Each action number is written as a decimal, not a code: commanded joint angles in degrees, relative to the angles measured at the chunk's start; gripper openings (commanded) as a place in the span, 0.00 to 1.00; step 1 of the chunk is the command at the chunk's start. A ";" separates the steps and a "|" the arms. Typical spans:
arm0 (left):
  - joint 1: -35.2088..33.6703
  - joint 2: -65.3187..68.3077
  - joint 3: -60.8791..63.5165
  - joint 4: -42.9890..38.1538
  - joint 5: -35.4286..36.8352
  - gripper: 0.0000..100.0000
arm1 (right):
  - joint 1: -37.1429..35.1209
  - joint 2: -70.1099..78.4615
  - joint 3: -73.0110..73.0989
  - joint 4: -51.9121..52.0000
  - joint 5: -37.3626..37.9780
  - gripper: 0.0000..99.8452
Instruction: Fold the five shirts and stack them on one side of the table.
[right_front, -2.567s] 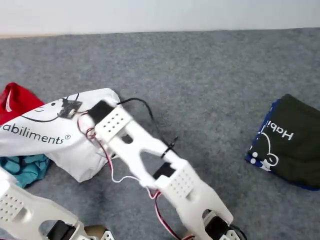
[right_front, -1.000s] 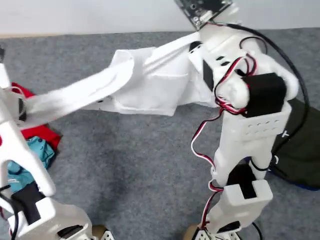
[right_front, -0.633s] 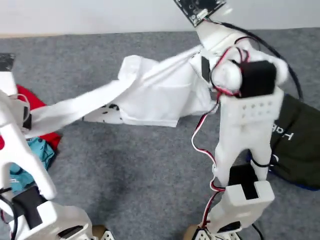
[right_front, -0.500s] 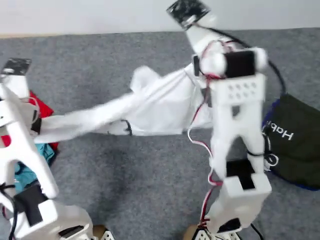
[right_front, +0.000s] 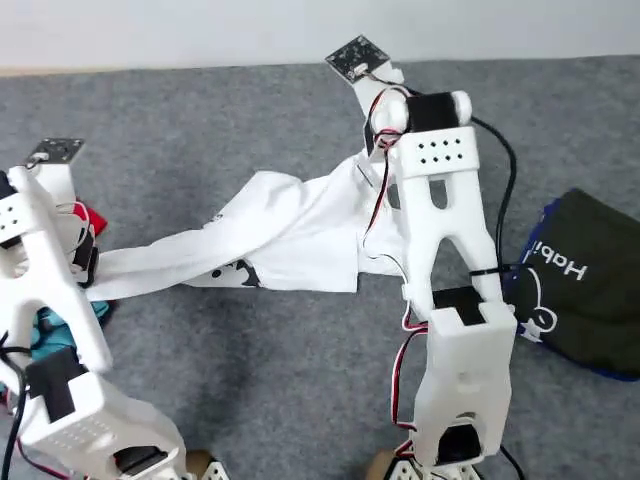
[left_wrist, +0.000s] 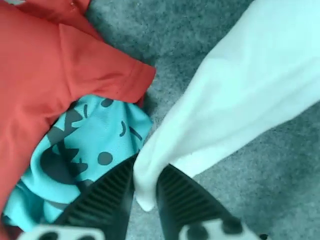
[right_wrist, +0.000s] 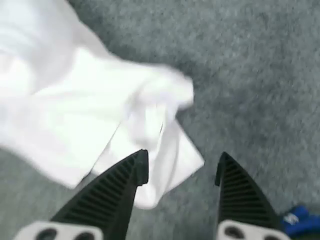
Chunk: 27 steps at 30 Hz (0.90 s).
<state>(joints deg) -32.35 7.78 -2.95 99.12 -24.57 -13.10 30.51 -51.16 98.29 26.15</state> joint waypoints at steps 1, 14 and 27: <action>-0.53 -0.44 -0.31 -2.29 0.00 0.00 | -1.80 -5.76 -3.34 4.79 1.67 0.23; -0.18 0.00 -0.22 -5.89 2.99 0.00 | -9.63 -19.21 29.01 4.35 10.02 0.23; -0.18 0.09 -0.04 -7.30 2.99 0.00 | -17.98 -2.59 34.20 -5.49 12.40 0.23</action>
<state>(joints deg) -32.35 8.13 -2.77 92.62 -21.93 -30.07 26.46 -16.53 94.95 37.93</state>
